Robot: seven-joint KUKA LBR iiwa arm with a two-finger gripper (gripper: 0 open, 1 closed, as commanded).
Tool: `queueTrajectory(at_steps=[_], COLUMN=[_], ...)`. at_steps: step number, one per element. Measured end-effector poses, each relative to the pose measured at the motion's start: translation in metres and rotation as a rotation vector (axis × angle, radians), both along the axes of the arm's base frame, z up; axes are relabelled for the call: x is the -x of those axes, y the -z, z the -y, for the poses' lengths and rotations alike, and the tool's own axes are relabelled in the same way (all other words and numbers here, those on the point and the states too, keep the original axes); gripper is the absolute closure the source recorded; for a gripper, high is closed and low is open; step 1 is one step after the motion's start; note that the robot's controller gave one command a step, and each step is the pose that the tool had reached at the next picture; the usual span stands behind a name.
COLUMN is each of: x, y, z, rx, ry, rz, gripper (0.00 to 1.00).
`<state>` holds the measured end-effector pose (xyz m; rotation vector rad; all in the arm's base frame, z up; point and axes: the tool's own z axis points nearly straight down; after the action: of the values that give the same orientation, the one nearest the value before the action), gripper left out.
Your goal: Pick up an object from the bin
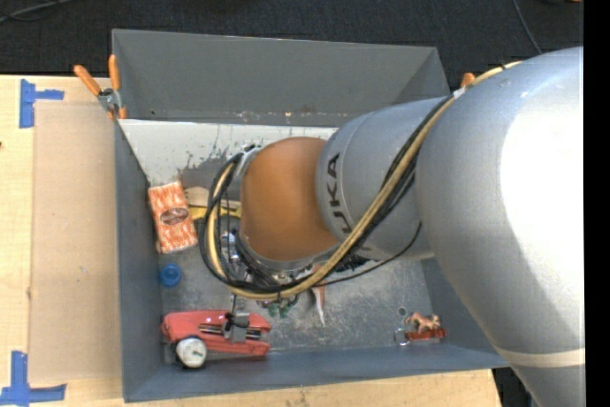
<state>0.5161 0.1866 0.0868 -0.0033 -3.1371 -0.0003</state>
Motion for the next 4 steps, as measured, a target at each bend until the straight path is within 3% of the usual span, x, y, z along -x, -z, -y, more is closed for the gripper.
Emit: queueTrajectory(at_steps=[1, 2, 3, 4], x=[0.034, 0.035, 0.033, 0.033], y=[-0.062, 0.000, 0.017, 0.017], z=[0.007, 0.010, -0.002, -0.002], rx=[-0.001, 0.001, -0.001, -0.001], ry=[0.051, 0.037, 0.041, 0.042], rz=[0.002, -0.001, 0.014, 0.014], gripper=[0.00, 0.00, 1.00, 1.00])
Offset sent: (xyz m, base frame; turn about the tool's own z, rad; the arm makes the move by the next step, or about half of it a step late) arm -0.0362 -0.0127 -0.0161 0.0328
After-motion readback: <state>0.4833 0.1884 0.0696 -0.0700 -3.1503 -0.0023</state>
